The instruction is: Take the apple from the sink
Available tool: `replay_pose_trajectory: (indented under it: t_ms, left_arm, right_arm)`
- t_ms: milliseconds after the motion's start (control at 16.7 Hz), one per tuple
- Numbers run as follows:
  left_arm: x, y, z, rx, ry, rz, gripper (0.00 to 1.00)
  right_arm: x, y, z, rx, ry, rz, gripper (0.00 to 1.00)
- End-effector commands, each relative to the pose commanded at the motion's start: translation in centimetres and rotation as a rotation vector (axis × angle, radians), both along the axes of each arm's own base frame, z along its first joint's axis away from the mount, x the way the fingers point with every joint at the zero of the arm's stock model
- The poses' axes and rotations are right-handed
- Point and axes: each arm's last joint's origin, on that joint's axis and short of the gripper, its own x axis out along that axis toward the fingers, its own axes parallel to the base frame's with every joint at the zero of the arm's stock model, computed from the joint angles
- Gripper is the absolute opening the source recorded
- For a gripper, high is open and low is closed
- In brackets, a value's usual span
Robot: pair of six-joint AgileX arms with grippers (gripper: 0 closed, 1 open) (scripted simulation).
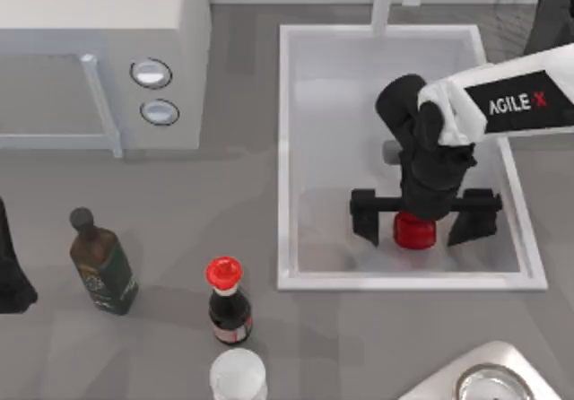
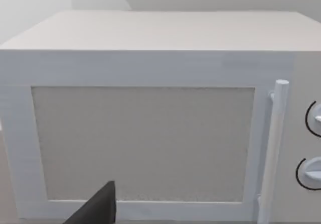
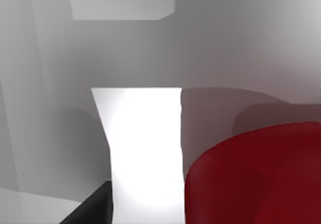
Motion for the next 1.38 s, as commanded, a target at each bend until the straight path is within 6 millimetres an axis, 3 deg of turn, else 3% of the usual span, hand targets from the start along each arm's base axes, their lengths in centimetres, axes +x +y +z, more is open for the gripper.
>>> replay_pose_trajectory:
  t_ms: [600,1080,1140,1380]
  left_arm:
    - [0.0,0.0,0.0,0.0,0.0,0.0,1.0]
    - [0.0,0.0,0.0,0.0,0.0,0.0,1.0]
    - [0.0,0.0,0.0,0.0,0.0,0.0,1.0]
    - [0.0,0.0,0.0,0.0,0.0,0.0,1.0]
  right_arm:
    - [0.0,0.0,0.0,0.0,0.0,0.0,0.02]
    - [0.0,0.0,0.0,0.0,0.0,0.0,0.0]
    - [0.5,0.1,2.6,0.0,-0.046,0.005,0.0]
    - [1.4,0.5,4.3,0.002,-0.051,0.006,0.0]
